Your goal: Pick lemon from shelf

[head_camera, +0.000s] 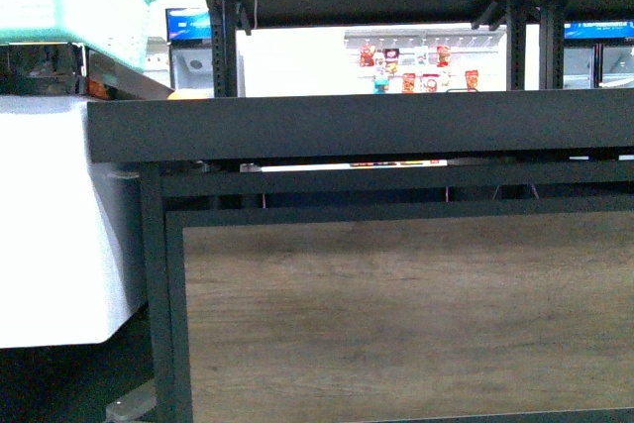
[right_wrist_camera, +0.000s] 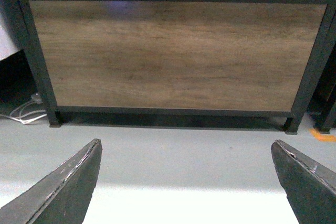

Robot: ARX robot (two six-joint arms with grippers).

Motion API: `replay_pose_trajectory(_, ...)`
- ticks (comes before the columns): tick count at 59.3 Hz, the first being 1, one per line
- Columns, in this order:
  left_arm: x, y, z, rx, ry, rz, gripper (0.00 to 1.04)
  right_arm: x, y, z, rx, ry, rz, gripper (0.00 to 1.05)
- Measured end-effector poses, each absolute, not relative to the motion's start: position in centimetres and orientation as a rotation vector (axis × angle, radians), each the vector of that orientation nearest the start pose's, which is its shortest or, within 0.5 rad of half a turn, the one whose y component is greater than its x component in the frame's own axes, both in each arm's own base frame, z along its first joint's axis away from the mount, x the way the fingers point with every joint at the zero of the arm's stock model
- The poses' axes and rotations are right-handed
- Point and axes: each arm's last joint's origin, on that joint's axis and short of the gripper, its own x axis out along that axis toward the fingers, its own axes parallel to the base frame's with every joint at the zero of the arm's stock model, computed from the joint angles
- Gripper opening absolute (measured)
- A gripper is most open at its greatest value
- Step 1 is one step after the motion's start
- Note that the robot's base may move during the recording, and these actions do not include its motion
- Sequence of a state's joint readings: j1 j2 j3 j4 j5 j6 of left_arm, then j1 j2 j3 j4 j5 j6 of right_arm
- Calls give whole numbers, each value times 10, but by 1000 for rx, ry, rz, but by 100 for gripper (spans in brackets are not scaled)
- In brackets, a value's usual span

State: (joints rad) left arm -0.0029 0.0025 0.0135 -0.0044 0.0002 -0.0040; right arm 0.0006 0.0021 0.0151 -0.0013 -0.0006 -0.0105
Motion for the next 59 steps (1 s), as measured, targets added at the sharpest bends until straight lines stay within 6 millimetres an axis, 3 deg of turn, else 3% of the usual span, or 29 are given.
replay_pose_trajectory(59,97,0,168,-4,-7,-3,97,97,0,168,-10,-12,1,97)
